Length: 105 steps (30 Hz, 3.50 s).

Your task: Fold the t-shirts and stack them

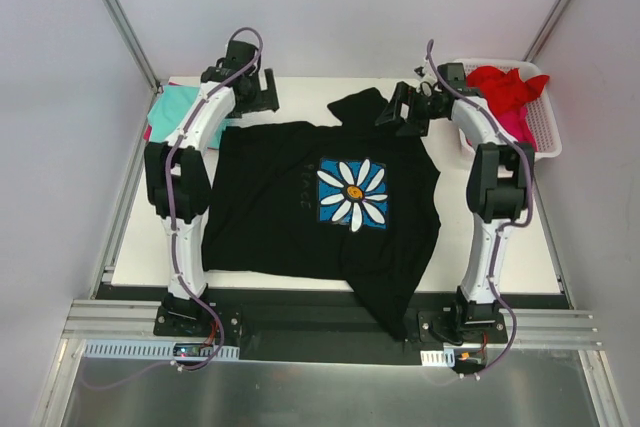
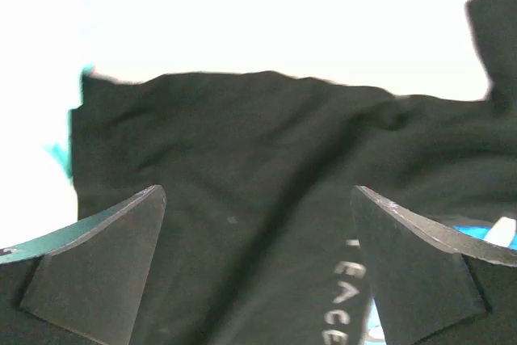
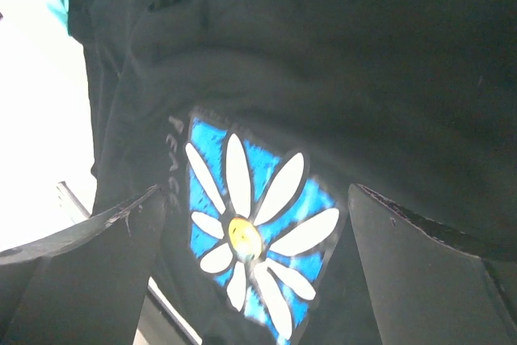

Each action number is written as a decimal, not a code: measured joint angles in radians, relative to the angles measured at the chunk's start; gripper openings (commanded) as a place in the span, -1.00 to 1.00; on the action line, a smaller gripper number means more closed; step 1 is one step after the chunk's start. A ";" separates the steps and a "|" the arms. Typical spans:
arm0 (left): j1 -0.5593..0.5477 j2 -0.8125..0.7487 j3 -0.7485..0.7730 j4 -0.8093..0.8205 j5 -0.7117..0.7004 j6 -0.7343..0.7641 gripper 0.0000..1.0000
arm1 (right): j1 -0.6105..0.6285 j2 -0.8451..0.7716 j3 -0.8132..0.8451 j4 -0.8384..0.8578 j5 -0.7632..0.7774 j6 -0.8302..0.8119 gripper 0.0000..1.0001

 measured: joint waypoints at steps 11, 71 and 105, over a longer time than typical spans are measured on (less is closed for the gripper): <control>-0.109 -0.044 0.032 0.188 0.272 -0.020 0.98 | 0.002 -0.452 -0.337 0.049 0.015 -0.018 0.93; -0.424 -0.923 -1.423 0.305 -0.110 -0.350 0.98 | 0.756 -0.753 -1.106 -0.119 0.887 0.430 0.93; -0.652 -1.192 -1.279 -0.079 -0.118 -0.543 0.98 | 1.186 -0.914 -0.888 -0.512 1.059 0.768 0.93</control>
